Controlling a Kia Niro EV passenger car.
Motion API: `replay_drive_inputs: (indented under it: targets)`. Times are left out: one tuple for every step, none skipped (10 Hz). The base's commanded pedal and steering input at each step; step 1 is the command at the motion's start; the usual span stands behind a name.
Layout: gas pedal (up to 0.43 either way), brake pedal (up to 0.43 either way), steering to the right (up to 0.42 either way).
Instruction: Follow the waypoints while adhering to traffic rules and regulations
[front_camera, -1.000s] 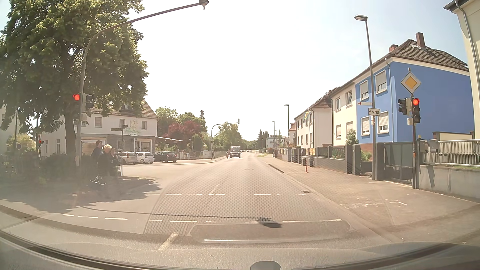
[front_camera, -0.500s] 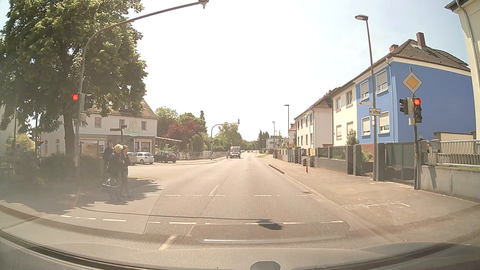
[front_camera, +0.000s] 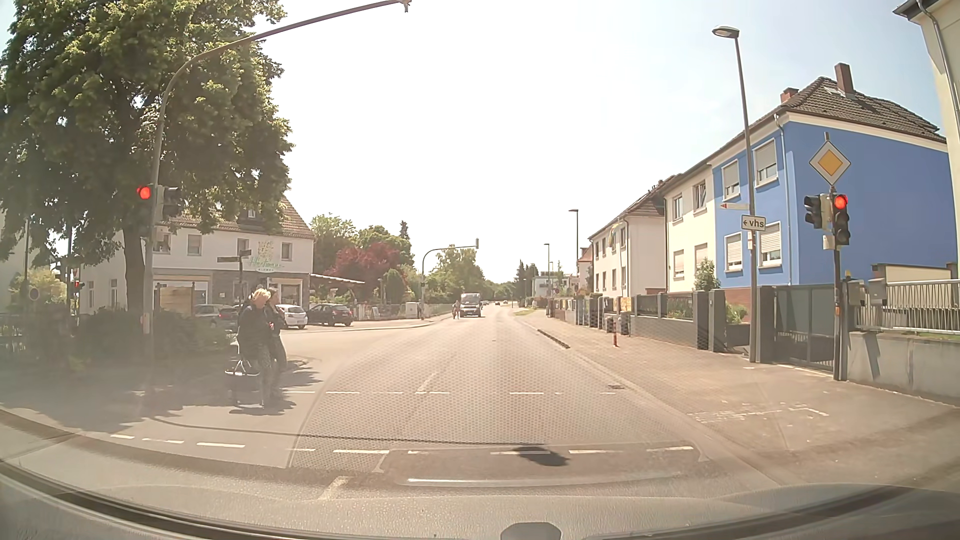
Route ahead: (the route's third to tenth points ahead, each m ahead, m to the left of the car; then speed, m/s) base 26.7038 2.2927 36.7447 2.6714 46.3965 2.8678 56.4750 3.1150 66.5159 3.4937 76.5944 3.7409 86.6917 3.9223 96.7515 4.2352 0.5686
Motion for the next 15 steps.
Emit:
replay_drive_inputs:
  targets:
    - [0.000, 0.061, 0.001]
    - [0.000, 0.098, 0.001]
    - [0.000, 0.165, 0.001]
    - [0.000, 0.201, 0.001]
    - [0.000, 0.238, 0.001]
    - [0.000, 0.250, 0.001]
    - [0.000, 0.268, 0.001]
    - [0.000, 0.274, 0.001]
    - [0.000, 0.274, 0.001]
    - [0.000, 0.274, 0.001]
    - [0.000, 0.274, 0.001]
    - [0.000, 0.268, 0.001]
    - [0.000, 0.268, 0.001]
    - [0.000, 0.268, 0.001]
    - [0.000, 0.268, 0.002]
